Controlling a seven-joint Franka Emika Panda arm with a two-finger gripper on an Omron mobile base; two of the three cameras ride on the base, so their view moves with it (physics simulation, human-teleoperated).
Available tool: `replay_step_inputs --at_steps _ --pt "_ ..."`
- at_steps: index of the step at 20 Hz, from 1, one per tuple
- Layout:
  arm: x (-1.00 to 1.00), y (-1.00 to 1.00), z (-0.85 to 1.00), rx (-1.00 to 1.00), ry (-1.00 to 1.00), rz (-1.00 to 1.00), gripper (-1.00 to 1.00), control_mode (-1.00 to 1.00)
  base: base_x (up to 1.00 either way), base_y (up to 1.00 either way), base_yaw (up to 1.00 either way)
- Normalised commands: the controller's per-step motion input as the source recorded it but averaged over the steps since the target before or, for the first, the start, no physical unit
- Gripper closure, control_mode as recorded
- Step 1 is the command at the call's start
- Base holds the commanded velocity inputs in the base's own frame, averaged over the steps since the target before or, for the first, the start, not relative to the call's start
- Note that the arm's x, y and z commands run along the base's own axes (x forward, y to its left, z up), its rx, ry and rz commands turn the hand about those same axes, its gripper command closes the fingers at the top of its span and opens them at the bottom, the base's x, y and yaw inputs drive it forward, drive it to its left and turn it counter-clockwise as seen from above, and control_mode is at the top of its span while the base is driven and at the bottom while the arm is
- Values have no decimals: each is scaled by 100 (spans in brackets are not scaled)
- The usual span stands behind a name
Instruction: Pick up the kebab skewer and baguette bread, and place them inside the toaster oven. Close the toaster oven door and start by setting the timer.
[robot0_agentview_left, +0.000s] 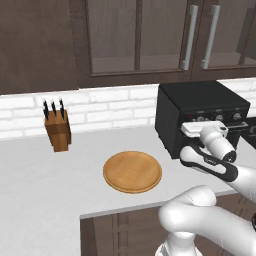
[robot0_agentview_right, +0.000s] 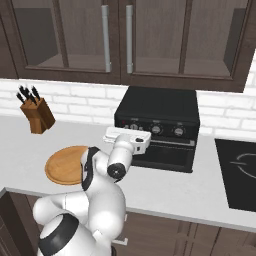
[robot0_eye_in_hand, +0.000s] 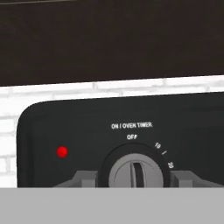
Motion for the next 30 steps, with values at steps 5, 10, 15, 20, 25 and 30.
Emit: replay_step_inputs --at_steps 5,10,15,20,25,30 --pt "-10 12 49 0 0 0 100 -100 0 0 0" --pt "-18 25 48 0 0 0 100 -100 0 0 0" --pt "-11 16 42 0 0 -3 100 -100 0 0 0" --pt "0 1 13 0 -4 -4 100 -100 0 0 0" --pt "0 7 0 1 -17 -3 100 -100 0 0 0" --pt "0 5 1 5 -19 -4 100 -100 0 0 0"
